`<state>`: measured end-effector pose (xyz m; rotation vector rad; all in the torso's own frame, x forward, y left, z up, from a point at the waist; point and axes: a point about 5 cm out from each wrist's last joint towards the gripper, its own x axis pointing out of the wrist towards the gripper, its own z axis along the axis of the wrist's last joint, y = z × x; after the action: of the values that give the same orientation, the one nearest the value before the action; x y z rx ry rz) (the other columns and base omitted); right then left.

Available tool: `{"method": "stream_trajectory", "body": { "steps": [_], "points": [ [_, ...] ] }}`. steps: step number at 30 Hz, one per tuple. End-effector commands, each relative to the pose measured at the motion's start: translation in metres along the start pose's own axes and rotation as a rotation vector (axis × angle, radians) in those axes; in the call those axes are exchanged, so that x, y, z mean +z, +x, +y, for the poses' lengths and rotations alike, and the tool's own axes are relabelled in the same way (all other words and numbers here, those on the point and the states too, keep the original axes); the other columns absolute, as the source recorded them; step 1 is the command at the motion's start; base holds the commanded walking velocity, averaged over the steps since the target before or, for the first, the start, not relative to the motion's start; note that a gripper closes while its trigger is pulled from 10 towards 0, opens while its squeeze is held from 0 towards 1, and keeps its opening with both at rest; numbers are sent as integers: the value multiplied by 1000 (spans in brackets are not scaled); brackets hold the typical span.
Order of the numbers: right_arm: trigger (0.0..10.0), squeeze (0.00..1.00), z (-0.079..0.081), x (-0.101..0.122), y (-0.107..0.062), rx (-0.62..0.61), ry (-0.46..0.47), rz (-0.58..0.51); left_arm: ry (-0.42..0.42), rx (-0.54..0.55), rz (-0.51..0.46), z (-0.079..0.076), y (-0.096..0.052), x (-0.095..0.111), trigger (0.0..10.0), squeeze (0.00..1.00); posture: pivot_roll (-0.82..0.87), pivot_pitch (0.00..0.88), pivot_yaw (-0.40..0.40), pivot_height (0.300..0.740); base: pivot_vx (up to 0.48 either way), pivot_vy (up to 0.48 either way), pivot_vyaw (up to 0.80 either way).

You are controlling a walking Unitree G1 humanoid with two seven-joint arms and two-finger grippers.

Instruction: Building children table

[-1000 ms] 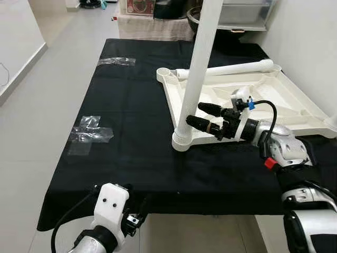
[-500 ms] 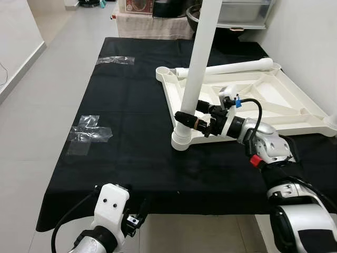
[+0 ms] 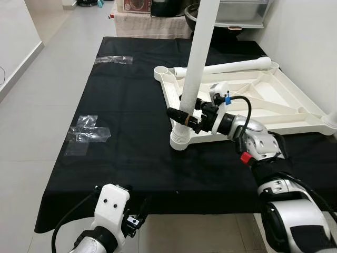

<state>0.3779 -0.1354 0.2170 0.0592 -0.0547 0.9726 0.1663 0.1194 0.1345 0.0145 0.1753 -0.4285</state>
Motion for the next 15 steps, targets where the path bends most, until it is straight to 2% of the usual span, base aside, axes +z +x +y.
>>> {"method": "stream_trajectory", "body": {
  "steps": [1,15],
  "points": [
    [10000,0,0,3,3,-13,-17,-15,3,-5,9,-3,-2,0,10000,0,165,151,-108,740,0,0,0],
    [10000,0,7,8,14,14,-16,-65,-1,-5,13,-3,-2,0,10000,0,165,154,-110,740,0,0,0]
  ]
}}
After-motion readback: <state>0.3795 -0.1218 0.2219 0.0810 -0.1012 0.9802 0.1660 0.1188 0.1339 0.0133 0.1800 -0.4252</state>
